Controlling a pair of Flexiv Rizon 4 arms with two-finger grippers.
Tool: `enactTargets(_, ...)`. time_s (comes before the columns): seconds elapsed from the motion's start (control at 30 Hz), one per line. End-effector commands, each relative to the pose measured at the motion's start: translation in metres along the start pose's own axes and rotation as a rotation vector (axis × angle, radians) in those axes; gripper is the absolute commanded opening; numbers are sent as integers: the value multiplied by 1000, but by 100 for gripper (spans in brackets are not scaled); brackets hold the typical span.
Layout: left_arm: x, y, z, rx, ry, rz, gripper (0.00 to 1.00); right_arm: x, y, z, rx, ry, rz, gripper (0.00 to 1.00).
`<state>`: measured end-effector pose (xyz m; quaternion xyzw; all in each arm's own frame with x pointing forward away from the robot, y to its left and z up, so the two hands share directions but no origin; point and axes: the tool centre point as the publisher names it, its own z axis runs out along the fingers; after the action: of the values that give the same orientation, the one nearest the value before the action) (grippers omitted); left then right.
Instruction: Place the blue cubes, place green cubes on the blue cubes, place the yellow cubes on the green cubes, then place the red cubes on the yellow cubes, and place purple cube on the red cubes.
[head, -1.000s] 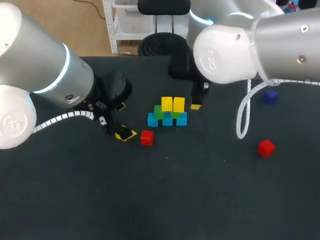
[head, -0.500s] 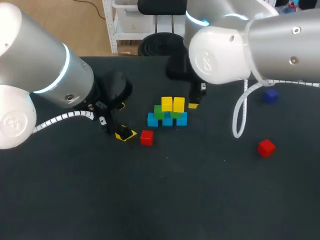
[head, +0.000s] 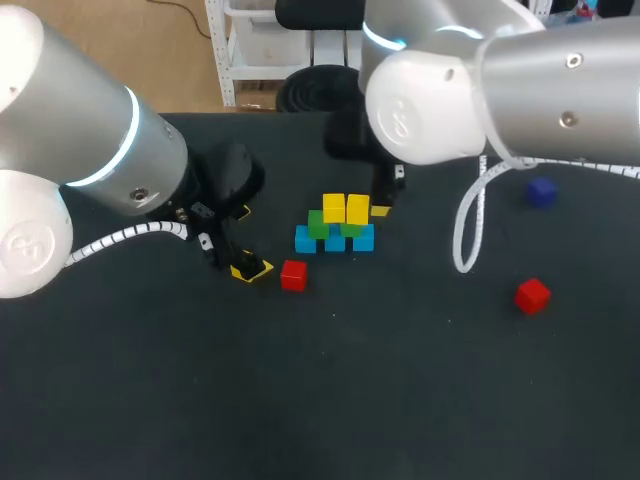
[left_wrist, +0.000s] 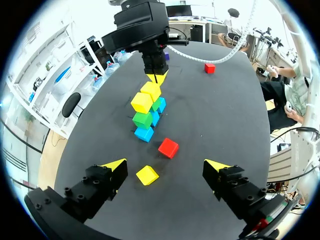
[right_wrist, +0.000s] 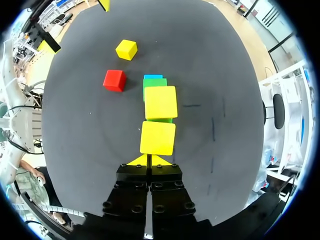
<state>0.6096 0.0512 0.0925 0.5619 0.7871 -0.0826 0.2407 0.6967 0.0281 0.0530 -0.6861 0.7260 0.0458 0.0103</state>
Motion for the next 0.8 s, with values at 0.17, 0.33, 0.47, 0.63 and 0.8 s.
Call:
enactTargets(0.17,-1,1,0,0,3,-1,100,-2,-2,-1,-3,4,-1,0)
enactTargets(0.33,-1,1,0,0,3,-1,100,-2,-2,-1,-2,5,0,0)
enactTargets(0.47,-1,1,0,0,3,-1,100,-3,-3,-1,-2,6,0,0)
enactTargets(0.63,-1,1,0,0,3,-1,100,-3,-3,-1,-2,5,1,0)
enactTargets(0.8,-1,1,0,0,3,-1,100,-3,-3,-1,-3,5,2,0)
